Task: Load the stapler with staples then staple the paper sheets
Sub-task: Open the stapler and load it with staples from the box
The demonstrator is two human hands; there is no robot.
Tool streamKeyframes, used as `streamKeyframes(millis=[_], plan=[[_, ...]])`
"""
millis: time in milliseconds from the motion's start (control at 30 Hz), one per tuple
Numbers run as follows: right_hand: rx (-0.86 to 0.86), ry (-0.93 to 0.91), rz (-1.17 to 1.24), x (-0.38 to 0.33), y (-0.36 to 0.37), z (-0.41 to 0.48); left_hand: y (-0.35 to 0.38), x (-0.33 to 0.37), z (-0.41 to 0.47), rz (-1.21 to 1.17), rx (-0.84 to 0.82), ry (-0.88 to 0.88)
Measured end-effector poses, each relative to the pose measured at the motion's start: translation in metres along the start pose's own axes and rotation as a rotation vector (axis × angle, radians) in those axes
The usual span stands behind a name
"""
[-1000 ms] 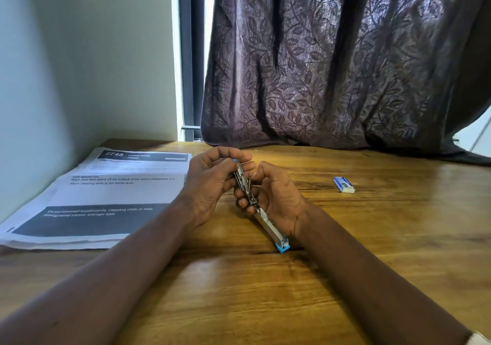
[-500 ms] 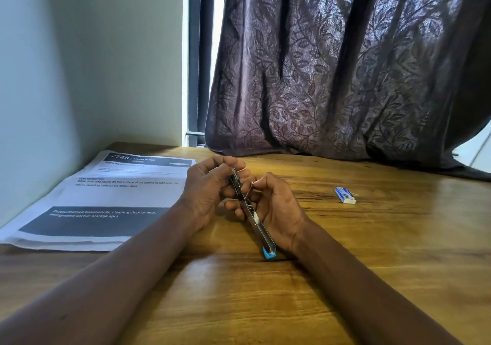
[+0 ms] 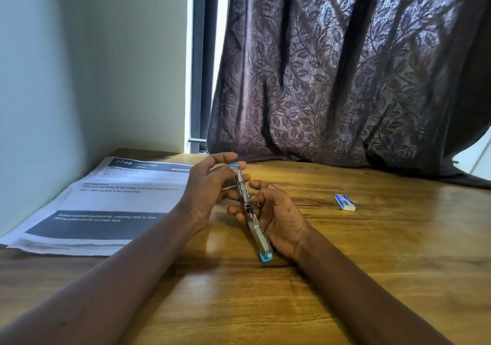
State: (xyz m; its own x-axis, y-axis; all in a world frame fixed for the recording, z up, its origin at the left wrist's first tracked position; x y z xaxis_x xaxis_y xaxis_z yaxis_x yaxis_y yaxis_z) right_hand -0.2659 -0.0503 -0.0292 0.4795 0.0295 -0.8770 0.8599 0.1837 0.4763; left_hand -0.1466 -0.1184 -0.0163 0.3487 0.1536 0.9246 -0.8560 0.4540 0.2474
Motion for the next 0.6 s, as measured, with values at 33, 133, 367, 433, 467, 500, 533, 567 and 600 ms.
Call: streamKeyframes(millis=[33, 133, 367, 433, 467, 500, 533, 567, 600], plan=[[0.008, -0.015, -0.008, 0.0, 0.0, 0.0, 0.002, 0.002, -0.001, 0.062, -0.013, 0.012], [0.03, -0.052, 0.006, 0.0, -0.001, 0.0, 0.006, 0.003, -0.004, 0.153, -0.062, 0.036], [0.014, -0.06, 0.043, -0.002, -0.004, 0.001, 0.008, 0.003, -0.005, 0.227, -0.057, 0.093], [0.007, -0.045, 0.042, -0.003, -0.004, 0.0, 0.007, 0.004, -0.005, 0.226, -0.054, 0.1], [0.014, -0.043, 0.035, -0.002, -0.005, 0.001, 0.007, 0.003, -0.005, 0.237, -0.053, 0.105], [0.025, -0.045, 0.028, -0.002, -0.006, 0.001, 0.006, 0.003, -0.004, 0.258, -0.05, 0.113], [0.039, -0.05, 0.028, -0.001, -0.007, 0.002, 0.005, 0.002, -0.004, 0.297, -0.041, 0.13], [0.055, -0.06, 0.032, -0.001, -0.008, 0.004, 0.004, 0.001, -0.003, 0.376, -0.026, 0.164], [0.071, -0.075, 0.04, -0.001, -0.01, 0.005, 0.003, 0.002, -0.003, 0.493, -0.012, 0.218]])
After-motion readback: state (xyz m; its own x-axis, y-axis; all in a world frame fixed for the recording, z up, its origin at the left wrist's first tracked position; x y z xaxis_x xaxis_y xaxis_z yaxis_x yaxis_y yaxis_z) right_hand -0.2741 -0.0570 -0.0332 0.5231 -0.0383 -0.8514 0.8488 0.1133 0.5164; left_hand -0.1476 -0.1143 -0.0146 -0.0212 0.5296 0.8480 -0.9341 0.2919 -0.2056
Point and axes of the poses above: each hand's wrist, its own z-axis towards the middle knuckle, its own y-axis out of the palm, x = y × z, the point moved 5 cm from there along z, towards the middle knuckle, and after that the axes turned 7 degrees about -x, right-handed, at the moved point
